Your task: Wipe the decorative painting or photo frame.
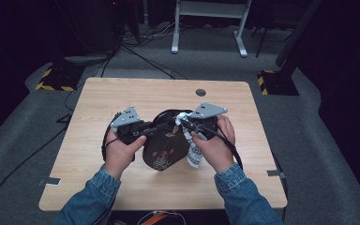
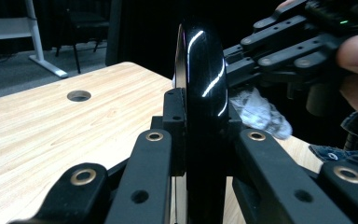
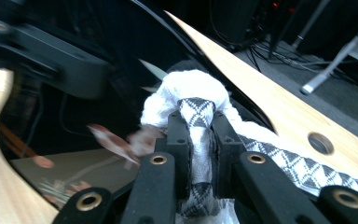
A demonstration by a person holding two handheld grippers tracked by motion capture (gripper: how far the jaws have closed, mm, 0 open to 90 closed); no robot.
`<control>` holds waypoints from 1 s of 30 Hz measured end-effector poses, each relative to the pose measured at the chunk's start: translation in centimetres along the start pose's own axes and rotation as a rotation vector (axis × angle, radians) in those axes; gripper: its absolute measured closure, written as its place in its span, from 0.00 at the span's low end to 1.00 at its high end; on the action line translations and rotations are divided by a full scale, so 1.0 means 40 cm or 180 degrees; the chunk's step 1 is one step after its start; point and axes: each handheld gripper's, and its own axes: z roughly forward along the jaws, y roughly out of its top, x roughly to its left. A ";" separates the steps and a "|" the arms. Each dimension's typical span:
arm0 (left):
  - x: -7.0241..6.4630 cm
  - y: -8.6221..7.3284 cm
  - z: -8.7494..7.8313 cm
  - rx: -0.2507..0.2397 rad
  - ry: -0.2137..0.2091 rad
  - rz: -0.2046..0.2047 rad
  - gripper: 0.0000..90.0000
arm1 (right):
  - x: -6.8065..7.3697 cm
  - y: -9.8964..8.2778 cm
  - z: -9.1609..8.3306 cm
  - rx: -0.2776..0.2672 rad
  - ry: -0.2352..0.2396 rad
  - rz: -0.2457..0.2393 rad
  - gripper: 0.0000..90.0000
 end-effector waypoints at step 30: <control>-0.001 0.000 0.002 -0.0005 0.0010 -0.0014 0.89 | 0.012 -0.007 0.009 0.0150 -0.0053 -0.0077 0.91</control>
